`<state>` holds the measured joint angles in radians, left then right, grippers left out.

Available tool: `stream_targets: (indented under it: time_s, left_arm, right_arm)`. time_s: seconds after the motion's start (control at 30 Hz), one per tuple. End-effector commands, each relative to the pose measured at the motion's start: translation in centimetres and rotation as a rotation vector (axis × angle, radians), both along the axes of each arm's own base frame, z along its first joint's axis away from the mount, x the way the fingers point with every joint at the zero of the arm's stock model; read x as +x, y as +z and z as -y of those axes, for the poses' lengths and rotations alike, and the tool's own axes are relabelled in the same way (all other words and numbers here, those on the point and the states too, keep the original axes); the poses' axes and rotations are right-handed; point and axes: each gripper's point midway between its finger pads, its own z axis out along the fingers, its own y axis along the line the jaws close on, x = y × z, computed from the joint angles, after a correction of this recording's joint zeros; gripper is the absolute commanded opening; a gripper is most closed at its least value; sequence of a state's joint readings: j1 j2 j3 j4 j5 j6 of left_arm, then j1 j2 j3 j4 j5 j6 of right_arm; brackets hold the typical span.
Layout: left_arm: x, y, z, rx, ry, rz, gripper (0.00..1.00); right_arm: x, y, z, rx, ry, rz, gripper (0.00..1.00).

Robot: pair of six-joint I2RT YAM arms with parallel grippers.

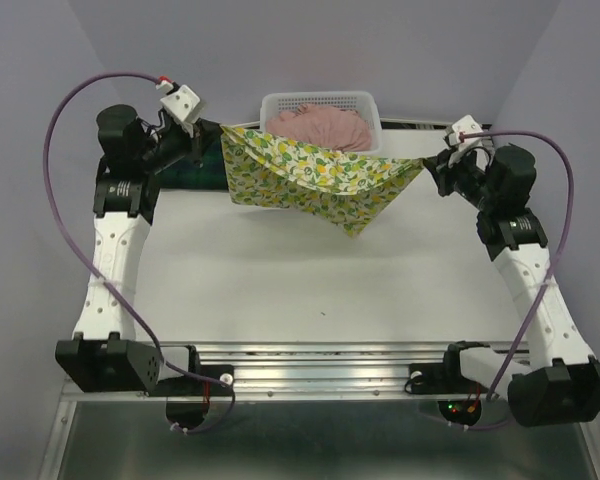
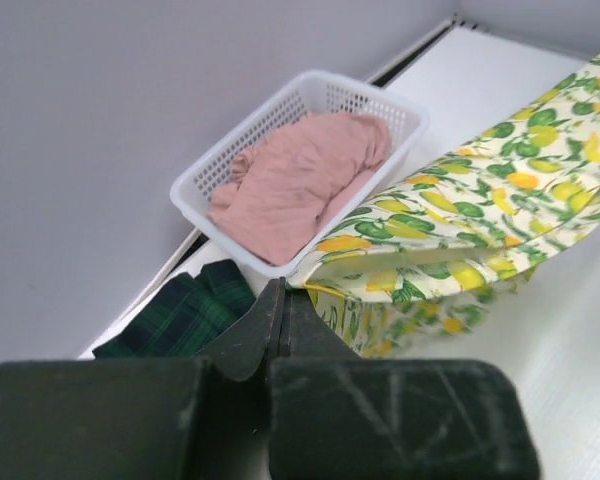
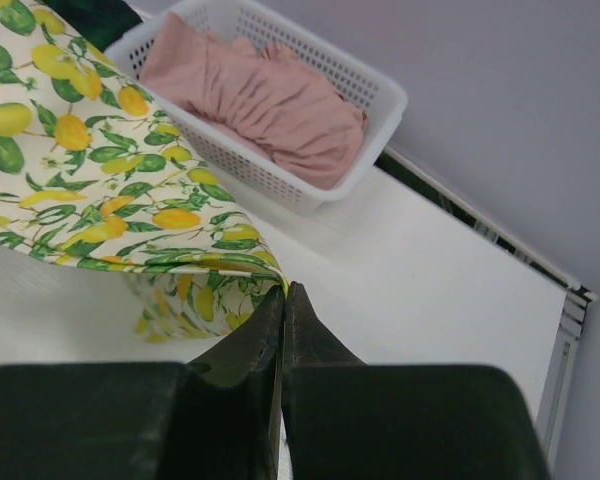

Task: Fold and stack the skirts
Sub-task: Flatten the skirt out

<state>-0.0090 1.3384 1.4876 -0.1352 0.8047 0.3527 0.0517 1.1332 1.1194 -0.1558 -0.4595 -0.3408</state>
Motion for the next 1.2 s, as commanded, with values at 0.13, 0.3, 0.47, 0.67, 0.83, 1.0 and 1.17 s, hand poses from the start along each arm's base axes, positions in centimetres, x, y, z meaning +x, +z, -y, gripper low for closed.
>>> stream_targets:
  time_s: [0.13,0.3,0.47,0.67,0.83,1.0,1.17]
  left_arm:
    - [-11.6,6.7,0.9,-0.061,-0.058,0.228,0.0]
    - [-18.2,5.3,0.9,-0.033,-0.074,0.252,0.0]
    - [-22.1,2.0,1.1,-0.004,-0.099,0.151,0.0]
    - [-17.2,-5.3,0.8,-0.042,-0.058,-0.135,0.0]
    - [-9.0,-13.2,0.6,-0.046,0.033,-0.396,0.19]
    - [0.2,-20.2,-2.3,-0.037,0.301,-0.61,0.78]
    - [1.8,-19.2,-4.3,-0.008,0.363,-0.607,0.8]
  right_arm:
    - [-6.9,8.3,0.9,0.013,-0.03,0.188,0.01]
    - [-11.8,9.6,2.3,0.006,-0.097,0.221,0.01]
    - [-16.1,10.3,4.2,-0.029,-0.188,0.262,0.01]
    - [-10.5,1.9,3.9,-0.1,-0.163,-0.024,0.01]
    - [-2.5,-8.2,3.2,-0.094,-0.15,-0.311,0.16]
    - [6.6,-14.3,4.4,-0.06,-0.3,-0.512,0.79]
    - [8.0,-10.7,4.6,-0.078,-0.296,-0.46,0.81]
